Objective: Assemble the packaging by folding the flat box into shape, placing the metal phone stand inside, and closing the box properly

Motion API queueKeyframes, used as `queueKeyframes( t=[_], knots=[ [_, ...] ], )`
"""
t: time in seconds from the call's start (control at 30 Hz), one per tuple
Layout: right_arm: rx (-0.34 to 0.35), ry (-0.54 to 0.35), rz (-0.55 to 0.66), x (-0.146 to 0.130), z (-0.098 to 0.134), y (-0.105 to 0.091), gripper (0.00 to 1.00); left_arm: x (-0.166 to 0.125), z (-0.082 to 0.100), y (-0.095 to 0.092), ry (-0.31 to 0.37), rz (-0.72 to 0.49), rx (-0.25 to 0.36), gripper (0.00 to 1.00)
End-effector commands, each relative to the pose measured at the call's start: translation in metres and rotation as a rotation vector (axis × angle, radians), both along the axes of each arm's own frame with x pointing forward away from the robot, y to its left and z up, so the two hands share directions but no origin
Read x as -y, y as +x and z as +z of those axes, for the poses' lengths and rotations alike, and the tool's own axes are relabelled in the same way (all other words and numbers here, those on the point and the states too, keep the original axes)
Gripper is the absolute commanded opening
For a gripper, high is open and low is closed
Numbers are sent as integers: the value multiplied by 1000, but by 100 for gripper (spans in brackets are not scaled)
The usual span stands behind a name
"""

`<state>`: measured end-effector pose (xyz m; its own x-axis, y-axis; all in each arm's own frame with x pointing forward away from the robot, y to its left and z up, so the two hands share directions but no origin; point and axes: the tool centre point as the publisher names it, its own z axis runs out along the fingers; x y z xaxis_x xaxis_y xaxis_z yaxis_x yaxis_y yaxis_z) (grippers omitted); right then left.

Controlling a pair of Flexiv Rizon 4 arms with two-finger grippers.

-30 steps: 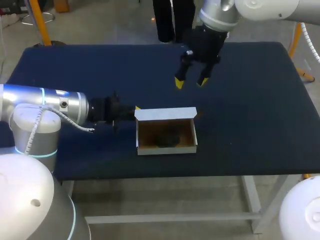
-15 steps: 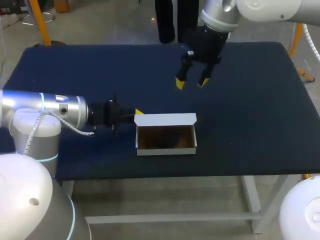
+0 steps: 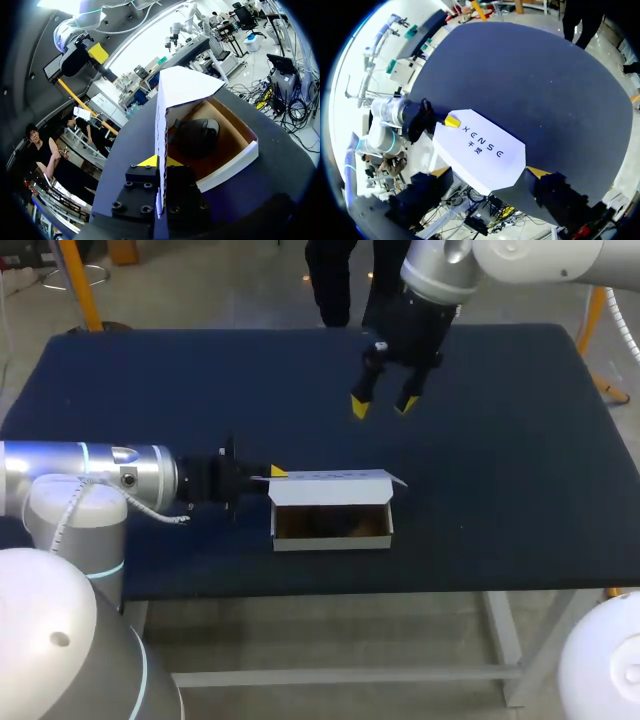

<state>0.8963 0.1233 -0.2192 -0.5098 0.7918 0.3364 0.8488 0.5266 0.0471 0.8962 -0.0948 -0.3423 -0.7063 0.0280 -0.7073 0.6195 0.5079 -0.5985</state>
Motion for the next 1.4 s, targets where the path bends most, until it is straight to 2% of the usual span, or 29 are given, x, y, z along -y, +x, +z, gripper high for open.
queueKeyframes(
  t=[0.03, 0.13, 0.2, 0.23, 0.3, 0.37, 0.57, 0.63, 0.67, 0.8, 0.9, 1.4],
  knots=[
    [-1, 1, 2, 1, 1, 0, 100, -1, -5, -3, -4, 4, 12, 0],
    [-6, -11, -18, 2, 0, -2, 100, -2, -7, -3, -1, 7, 20, 0],
    [-15, -37, -71, 5, -2, -6, 100, -3, -8, -3, -8, 3, 19, 0],
    [-42, -44, -106, 7, -3, -8, 100, -3, -8, -3, -8, 4, 19, 0],
    [-50, -99, -177, 11, -6, -12, 100, -4, -10, -3, -9, 4, 18, 0],
    [-83, -96, -203, 15, -7, -17, 100, -4, -11, -3, -8, 5, 20, 0],
    [-120, -54, -258, 22, -15, -32, 100, -6, -12, -5, -18, 4, 33, 0],
    [-106, -54, -294, 25, -19, -36, 100, -6, -12, -5, -18, 4, 36, 0],
    [-119, -25, -303, 27, -22, -39, 100, -7, -12, -6, -18, 5, 39, 0],
    [-123, -15, -345, 28, -32, -51, 100, -7, -13, -7, -22, 5, 43, 0],
    [-76, -5, -396, 30, -35, -63, 100, -7, -13, -8, -24, 5, 46, 0],
    [-84, -14, -414, 30, -35, -62, 100, -8, -17, -11, -19, -3, 47, 0]
  ],
)
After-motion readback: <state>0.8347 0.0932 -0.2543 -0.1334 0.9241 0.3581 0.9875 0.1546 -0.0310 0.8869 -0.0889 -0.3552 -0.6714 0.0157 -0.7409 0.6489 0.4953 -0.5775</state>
